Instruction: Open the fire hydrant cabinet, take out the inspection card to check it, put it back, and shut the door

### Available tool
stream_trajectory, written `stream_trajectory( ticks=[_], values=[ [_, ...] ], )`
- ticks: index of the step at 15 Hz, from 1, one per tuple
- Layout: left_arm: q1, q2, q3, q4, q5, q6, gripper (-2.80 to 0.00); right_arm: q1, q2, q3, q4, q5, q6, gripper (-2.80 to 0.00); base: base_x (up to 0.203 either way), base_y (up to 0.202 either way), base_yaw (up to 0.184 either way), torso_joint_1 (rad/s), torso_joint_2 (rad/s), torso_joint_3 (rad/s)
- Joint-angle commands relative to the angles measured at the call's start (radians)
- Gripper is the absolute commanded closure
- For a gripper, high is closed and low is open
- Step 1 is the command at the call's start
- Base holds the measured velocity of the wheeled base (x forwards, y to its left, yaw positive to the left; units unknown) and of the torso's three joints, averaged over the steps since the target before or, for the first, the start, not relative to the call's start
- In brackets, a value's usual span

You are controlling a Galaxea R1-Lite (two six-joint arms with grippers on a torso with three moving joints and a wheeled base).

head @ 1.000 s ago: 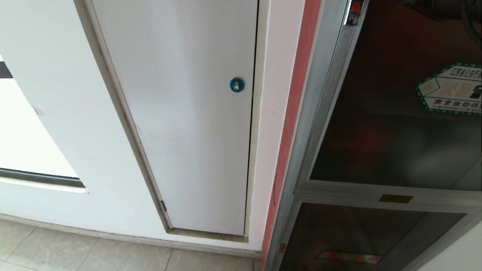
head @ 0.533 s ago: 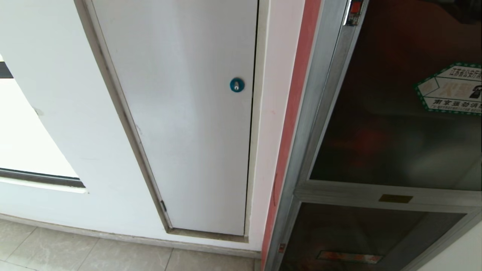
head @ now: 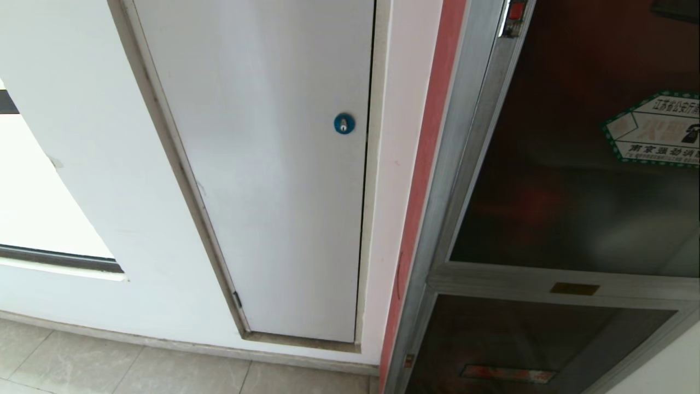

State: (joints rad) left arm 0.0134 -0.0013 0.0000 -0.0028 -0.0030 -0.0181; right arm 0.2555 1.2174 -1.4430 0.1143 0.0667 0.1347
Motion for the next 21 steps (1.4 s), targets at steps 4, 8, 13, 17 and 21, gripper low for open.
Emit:
stream_trajectory(
  ticks=[4, 8, 13, 17, 21],
  values=[
    [0.000, 0.001, 0.000, 0.000, 0.000, 0.000, 0.00, -0.078, -0.221, 0.146, 0.001, -0.060, -0.002, 0.00, 0.000, 0.000, 0.000, 0.000, 0.00, 0.000],
    [0.000, 0.001, 0.000, 0.000, 0.000, 0.000, 0.00, -0.084, -0.346, 0.177, 0.004, -0.177, -0.001, 0.00, 0.000, 0.000, 0.000, 0.000, 0.00, 0.000],
    [0.000, 0.001, 0.000, 0.000, 0.000, 0.000, 0.00, -0.087, -0.497, 0.261, 0.007, -0.310, -0.066, 0.00, 0.000, 0.000, 0.000, 0.000, 0.00, 0.000],
    [0.000, 0.001, 0.000, 0.000, 0.000, 0.000, 0.00, -0.129, -0.589, 0.298, 0.007, -0.426, -0.128, 0.00, 0.000, 0.000, 0.000, 0.000, 0.00, 0.000],
    [0.000, 0.001, 0.000, 0.000, 0.000, 0.000, 0.00, -0.218, -0.700, 0.397, 0.005, -0.469, -0.163, 0.00, 0.000, 0.000, 0.000, 0.000, 0.00, 0.000]
  ],
)
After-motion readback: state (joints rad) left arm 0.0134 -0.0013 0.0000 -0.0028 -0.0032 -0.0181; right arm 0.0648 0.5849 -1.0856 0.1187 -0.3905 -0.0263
